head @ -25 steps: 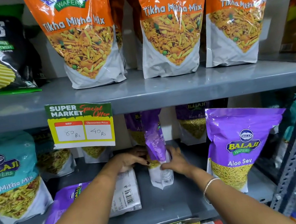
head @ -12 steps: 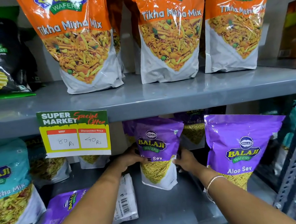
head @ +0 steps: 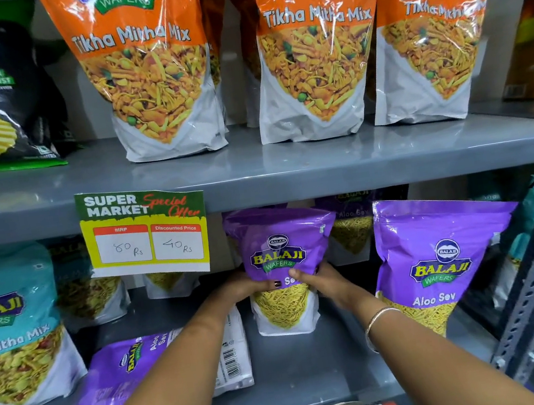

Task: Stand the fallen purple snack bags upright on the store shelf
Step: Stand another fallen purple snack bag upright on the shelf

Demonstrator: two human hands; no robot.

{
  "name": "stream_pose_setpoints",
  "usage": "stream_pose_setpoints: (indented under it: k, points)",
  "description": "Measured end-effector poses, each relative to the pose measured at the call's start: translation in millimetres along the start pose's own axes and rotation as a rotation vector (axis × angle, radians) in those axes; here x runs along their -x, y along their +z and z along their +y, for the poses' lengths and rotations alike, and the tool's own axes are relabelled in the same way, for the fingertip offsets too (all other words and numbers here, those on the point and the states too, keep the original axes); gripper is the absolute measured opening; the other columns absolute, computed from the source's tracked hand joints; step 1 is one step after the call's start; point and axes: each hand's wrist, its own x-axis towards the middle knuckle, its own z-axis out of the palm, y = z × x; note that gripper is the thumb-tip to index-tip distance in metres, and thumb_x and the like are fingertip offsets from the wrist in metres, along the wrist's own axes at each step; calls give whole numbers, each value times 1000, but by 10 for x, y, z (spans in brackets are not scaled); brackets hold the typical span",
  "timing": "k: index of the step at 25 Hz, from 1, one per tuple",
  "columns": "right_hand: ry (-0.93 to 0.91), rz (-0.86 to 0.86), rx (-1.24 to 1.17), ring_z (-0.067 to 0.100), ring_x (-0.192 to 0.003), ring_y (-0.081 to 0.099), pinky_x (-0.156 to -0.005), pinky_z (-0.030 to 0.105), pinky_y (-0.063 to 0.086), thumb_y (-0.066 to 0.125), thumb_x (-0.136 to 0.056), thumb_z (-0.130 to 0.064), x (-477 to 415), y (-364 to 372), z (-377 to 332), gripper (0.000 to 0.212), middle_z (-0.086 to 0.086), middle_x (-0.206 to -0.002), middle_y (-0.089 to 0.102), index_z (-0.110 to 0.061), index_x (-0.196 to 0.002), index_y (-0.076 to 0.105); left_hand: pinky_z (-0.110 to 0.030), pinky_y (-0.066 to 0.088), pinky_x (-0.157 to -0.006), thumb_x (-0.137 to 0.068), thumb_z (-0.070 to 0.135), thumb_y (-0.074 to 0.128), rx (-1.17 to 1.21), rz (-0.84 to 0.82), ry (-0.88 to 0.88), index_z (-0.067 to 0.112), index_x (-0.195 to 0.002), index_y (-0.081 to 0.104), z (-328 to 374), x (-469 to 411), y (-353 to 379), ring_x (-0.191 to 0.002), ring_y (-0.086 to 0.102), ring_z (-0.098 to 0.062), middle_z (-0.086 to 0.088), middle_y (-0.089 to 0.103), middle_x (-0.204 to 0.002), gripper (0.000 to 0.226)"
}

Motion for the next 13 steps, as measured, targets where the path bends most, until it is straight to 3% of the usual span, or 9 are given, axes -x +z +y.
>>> stream_pose_setpoints:
  k: [1,2,4,6,9,13]
  points:
    - [2,14,7,21,-110,63,-102,44,47,71,-69,-29,-1,10,15,62,10,-124,64,-11,-124,53,-23,48,-88,-29,48,89,4,9,-3,2,-130,46,-31,-19,-6,-111,53,-18,-5,54,-125,119]
    - [4,26,-4,22,-113,62,-106,46,43,72,-69,-31,-10,20,46,58,10,-125,64,-14,-123,54,-27,45,-94,-36,42,89,-13,11,-28,1,-130,47,-57,-35,-4,-114,54,-22,-6,54,-127,110]
    - [15,27,-25,24,-116,60,-108,47,41,71,-74,-28,12,29,52,40,10,-126,63,-22,-112,59,-31,42,-100,-67,12,79,-22,60,-53,1,-129,48,-71,-47,7,-120,54,-28,-16,53,-135,70]
    - [32,47,-37,26,-115,60,-108,47,41,67,-81,-21,50,56,42,21,12,-126,63,-25,-101,61,-30,42,-99,-73,4,73,-47,73,-44,2,-127,51,-95,-38,19,-116,56,-26,-17,55,-133,59]
    - [23,70,-47,28,-116,59,-107,47,42,63,-84,-17,176,89,28,20,13,-127,61,-24,-102,59,-28,43,-97,-70,6,76,-68,49,6,4,-126,53,-126,19,32,-108,57,-18,-8,58,-127,61]
    - [82,78,25,22,-114,57,-102,39,44,63,-84,-26,476,107,-20,40,6,-127,60,-19,-121,50,-38,46,-104,-45,34,83,-111,87,15,15,-121,59,-168,265,159,-112,61,-19,-8,64,-125,82]
